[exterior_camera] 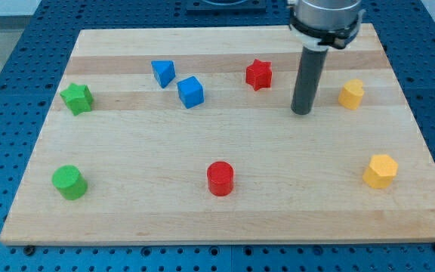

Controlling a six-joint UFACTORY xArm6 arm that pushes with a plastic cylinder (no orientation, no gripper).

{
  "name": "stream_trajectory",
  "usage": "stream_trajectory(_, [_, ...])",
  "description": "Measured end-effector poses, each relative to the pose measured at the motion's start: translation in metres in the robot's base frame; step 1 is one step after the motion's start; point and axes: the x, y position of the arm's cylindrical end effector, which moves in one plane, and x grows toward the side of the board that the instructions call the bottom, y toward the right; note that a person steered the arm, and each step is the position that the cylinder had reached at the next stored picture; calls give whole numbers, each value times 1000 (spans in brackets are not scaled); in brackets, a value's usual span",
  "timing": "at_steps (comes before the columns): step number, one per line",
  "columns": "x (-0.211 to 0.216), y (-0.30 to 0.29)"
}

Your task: Point your arm at the red circle

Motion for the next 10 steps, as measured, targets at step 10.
stream_trajectory(10, [211,-158])
